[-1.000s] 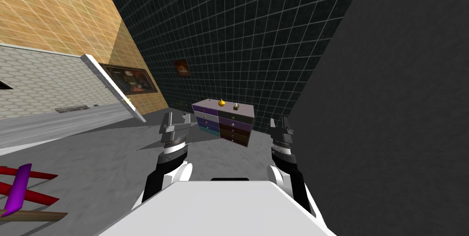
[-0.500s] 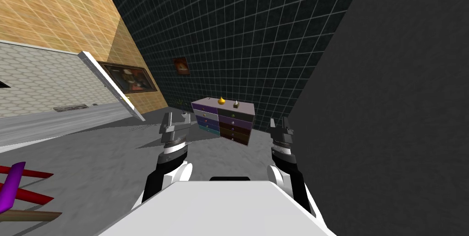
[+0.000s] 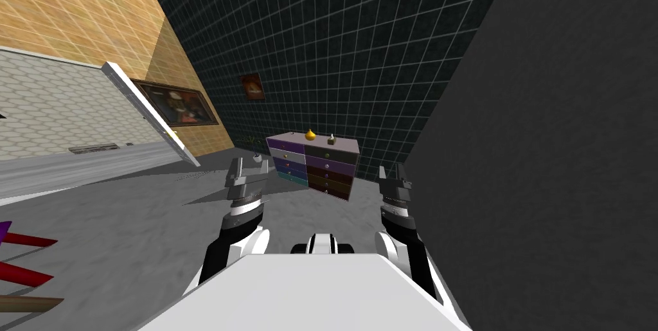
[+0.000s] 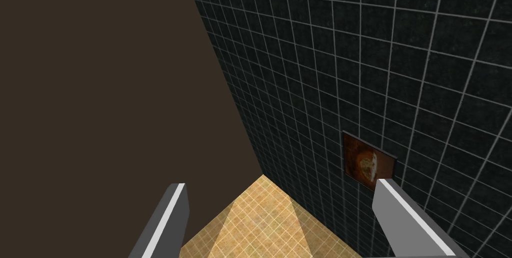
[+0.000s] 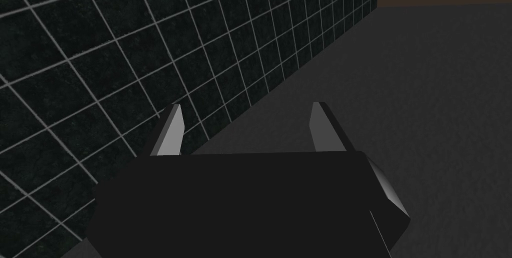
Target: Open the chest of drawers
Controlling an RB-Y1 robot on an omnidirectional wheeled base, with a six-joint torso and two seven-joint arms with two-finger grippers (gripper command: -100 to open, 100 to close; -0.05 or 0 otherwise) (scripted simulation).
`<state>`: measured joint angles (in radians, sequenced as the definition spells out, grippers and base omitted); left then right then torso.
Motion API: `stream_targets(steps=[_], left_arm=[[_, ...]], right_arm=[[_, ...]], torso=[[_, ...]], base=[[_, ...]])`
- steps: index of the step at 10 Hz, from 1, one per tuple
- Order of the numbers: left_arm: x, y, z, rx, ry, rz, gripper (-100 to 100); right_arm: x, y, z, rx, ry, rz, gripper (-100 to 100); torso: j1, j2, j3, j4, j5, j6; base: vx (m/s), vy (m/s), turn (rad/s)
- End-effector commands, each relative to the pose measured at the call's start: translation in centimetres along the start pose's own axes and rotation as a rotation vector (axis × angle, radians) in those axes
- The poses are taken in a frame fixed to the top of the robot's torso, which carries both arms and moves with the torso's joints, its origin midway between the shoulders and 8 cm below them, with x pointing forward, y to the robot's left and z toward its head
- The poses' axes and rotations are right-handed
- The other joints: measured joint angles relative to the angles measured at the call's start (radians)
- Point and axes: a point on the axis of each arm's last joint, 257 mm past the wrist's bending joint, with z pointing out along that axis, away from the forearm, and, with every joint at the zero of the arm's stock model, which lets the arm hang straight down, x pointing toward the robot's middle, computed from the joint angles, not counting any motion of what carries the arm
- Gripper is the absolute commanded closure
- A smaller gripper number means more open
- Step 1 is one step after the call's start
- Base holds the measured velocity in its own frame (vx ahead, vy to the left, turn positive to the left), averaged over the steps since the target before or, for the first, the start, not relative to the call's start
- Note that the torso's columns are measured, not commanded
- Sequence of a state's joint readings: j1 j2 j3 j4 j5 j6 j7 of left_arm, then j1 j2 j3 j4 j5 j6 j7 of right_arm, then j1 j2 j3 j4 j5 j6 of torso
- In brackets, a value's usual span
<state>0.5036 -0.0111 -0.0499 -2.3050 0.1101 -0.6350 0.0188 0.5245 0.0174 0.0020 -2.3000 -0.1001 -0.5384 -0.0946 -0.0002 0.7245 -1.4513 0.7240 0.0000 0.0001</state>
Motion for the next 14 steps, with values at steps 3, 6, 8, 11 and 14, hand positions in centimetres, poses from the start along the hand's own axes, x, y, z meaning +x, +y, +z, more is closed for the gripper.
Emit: stream_targets(steps=[3,6,8,11,14], left_arm=[[1.0,2.3,-0.8,-0.051,0.102,0.013,-100],[1.2,4.4,-1.7,-0.094,0.14,0.016,-100],[1.1,6.0,-2.4,-0.126,0.153,0.015,-100],[0.7,8.7,-3.7,-0.176,0.16,0.011,-100],[0.2,11.5,-5.1,-0.23,0.157,0.004,-100]], right_arm=[[0.0,0.0,0.0,0.0,0.0,0.0,0],[0.0,0.0,0.0,0.0,0.0,0.0,0],[0.0,0.0,0.0,0.0,0.0,0.0,0],[0.0,0.0,0.0,0.0,0.0,0.0,0],[0.0,0.0,0.0,0.0,0.0,0.0,0]], torso=[[0.0,0.012,-0.025,0.013,0.0,0.0],[-0.001,0.013,-0.025,0.014,0.0,0.0],[0.0,0.013,-0.025,0.014,0.0,0.0],[0.0,0.013,-0.025,0.014,0.0,0.0],[0.0,0.014,-0.025,0.014,0.0,0.0]], base=[[0.054,-0.029,-0.019],[0.082,-0.045,-0.028],[0.103,-0.045,-0.029],[0.115,-0.057,-0.031],[0.116,-0.065,-0.042]])
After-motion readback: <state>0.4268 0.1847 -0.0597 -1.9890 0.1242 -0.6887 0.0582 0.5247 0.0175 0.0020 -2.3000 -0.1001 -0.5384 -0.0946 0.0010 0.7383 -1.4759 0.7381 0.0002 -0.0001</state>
